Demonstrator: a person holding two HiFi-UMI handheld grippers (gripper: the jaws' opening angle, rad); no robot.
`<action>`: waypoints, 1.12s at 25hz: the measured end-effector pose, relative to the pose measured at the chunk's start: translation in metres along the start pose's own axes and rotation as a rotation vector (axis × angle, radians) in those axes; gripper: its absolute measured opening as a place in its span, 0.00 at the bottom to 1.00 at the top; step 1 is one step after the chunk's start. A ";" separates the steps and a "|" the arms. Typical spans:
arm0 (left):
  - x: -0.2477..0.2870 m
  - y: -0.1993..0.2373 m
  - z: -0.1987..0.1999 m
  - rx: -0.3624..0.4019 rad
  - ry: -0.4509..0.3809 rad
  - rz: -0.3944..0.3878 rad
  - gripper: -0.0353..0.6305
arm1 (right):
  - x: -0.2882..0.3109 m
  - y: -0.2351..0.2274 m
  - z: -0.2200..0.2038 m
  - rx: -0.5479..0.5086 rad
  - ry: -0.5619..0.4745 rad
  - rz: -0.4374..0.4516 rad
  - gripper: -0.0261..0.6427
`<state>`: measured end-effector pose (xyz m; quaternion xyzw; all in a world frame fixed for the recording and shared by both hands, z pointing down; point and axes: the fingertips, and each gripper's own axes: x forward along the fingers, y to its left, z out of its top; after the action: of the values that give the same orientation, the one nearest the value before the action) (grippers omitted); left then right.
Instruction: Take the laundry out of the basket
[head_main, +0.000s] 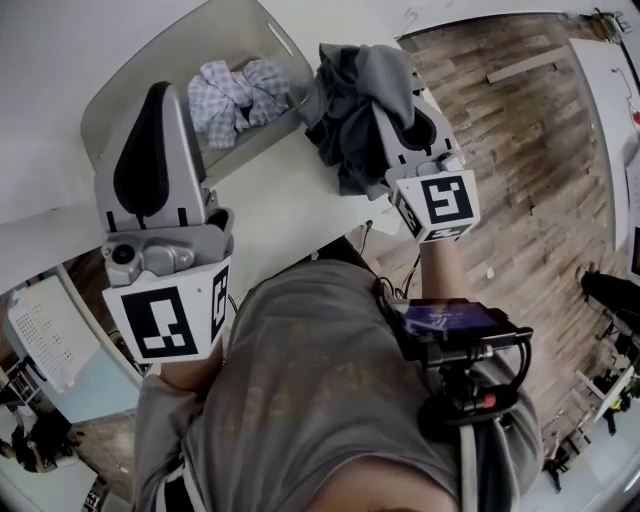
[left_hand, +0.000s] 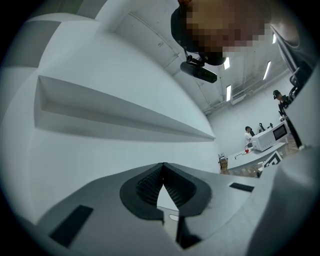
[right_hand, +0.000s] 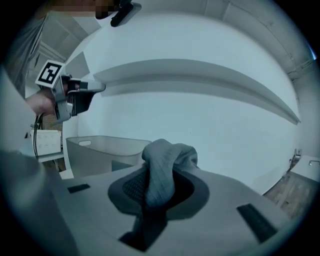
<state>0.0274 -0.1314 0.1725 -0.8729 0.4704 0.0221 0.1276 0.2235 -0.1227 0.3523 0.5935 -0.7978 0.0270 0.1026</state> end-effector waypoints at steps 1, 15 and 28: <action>-0.001 0.001 0.001 0.002 0.003 0.004 0.06 | 0.005 0.004 -0.008 -0.009 0.017 0.010 0.14; -0.011 0.032 -0.012 -0.005 0.023 0.085 0.06 | 0.059 0.044 -0.064 -0.061 0.177 0.155 0.25; -0.030 0.056 -0.002 -0.029 -0.041 0.150 0.06 | 0.021 0.062 0.001 -0.197 0.253 0.403 0.49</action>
<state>-0.0356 -0.1362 0.1682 -0.8363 0.5314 0.0561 0.1225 0.1583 -0.1245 0.3599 0.4014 -0.8796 0.0431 0.2516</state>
